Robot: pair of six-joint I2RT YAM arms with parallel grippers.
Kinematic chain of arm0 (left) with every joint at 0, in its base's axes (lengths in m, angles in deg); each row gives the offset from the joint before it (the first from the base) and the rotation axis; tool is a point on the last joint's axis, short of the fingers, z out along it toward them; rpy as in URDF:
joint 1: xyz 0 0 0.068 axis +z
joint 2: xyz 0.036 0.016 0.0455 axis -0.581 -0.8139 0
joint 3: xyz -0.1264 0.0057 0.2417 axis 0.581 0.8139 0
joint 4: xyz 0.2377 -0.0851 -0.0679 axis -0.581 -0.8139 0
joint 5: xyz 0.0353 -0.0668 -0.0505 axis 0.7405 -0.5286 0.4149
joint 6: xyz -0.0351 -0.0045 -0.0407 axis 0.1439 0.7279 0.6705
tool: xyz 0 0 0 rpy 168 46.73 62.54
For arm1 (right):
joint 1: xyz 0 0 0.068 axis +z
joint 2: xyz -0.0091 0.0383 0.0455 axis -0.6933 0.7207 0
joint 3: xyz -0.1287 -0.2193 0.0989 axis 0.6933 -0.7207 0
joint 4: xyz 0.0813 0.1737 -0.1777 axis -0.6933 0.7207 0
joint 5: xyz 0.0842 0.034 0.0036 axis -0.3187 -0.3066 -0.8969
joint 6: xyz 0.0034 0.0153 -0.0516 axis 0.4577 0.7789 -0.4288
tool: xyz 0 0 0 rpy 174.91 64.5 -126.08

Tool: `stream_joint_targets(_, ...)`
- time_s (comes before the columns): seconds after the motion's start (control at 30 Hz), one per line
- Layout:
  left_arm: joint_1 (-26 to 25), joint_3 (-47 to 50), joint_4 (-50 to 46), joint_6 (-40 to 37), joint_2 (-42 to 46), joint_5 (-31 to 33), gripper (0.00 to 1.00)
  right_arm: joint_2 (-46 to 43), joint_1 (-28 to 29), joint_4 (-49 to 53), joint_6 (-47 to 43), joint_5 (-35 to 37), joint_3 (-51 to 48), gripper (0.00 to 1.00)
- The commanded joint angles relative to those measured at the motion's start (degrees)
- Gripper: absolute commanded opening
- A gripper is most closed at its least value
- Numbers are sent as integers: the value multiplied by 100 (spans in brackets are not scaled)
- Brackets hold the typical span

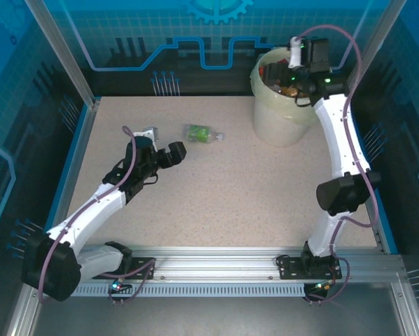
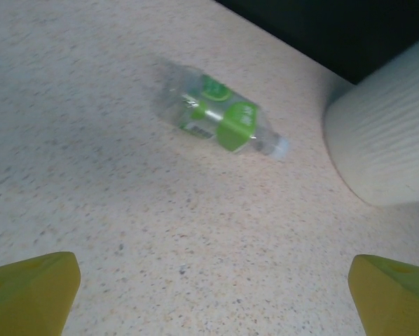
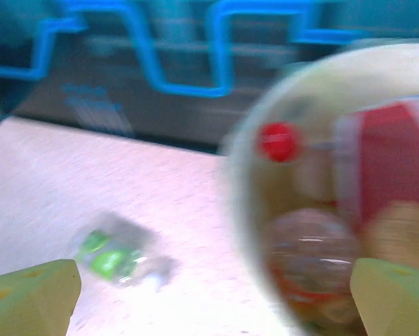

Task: Put the plastic bottles in the bin

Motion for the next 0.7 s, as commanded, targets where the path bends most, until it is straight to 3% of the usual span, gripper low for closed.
stream_joint_targets(0.0,163,-27,-474,732,-41,411,99,-25,587,-953,-928,-625,-636,100)
stream_joint_targets(0.13,327,2,-724,1085,32,522,99,639,1057,-1138,-2136,-791,-790,100)
stream_joint_targets(0.33,418,268,-922,1204,330,627,99,2303,1221,-802,-3262,-435,291,100)
stream_joint_targets(0.67,602,706,-1239,1296,889,856,99,4520,1264,33,-3780,-907,2428,99)
